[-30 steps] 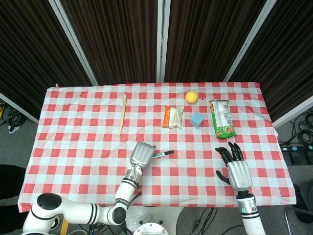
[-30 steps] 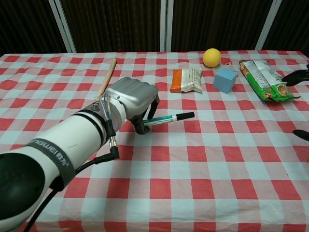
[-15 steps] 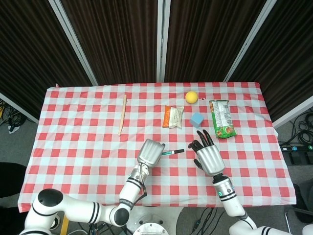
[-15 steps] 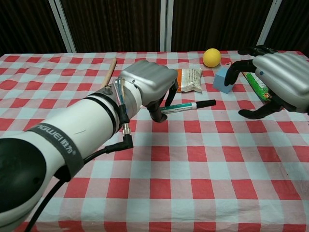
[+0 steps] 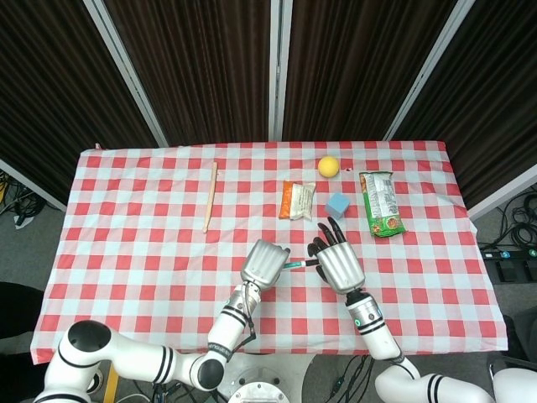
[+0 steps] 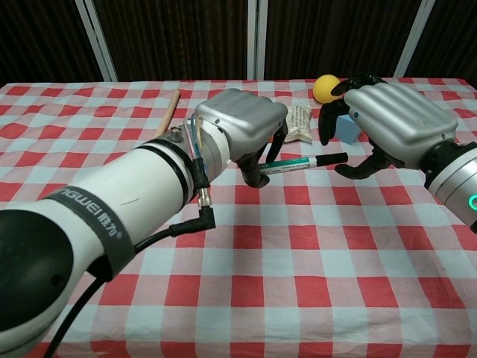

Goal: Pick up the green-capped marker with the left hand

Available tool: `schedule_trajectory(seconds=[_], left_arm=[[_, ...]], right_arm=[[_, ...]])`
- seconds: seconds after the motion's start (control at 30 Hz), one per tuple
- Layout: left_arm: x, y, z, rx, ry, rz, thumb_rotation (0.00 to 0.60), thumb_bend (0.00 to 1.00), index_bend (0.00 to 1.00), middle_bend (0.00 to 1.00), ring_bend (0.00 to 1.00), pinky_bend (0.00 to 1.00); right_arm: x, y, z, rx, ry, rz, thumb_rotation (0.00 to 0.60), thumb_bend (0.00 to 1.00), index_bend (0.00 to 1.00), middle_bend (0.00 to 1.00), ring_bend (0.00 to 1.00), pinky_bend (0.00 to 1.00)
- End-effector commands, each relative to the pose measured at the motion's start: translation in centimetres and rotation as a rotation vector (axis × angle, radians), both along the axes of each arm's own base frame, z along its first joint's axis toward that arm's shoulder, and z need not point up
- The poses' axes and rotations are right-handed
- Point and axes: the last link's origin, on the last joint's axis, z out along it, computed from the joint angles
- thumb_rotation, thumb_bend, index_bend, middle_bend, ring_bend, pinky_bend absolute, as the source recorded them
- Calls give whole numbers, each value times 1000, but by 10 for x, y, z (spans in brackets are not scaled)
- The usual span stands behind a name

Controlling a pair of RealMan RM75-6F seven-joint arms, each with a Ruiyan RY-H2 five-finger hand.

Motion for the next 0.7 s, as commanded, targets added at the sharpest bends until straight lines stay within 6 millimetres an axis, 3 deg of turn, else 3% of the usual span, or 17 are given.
schedule_trajectory(seconds=[0.03,0.43,0.7], left_arm=[[0,0,1,0,-3,2,600,381,561,607,804,835],[-1,-2,2,0,-9,1,600,381,561,608,804,835],[-1,-2,2,0,-8,2,600,380,561,608,804,835]], right_arm=[[1,0,-3,4,-4,1,600,114,522,446,134,37],[4,0,-10,4,-26,6,600,122,554,494,168,37],[4,0,-13,0,-36,8,600,146,628,552,205,52]])
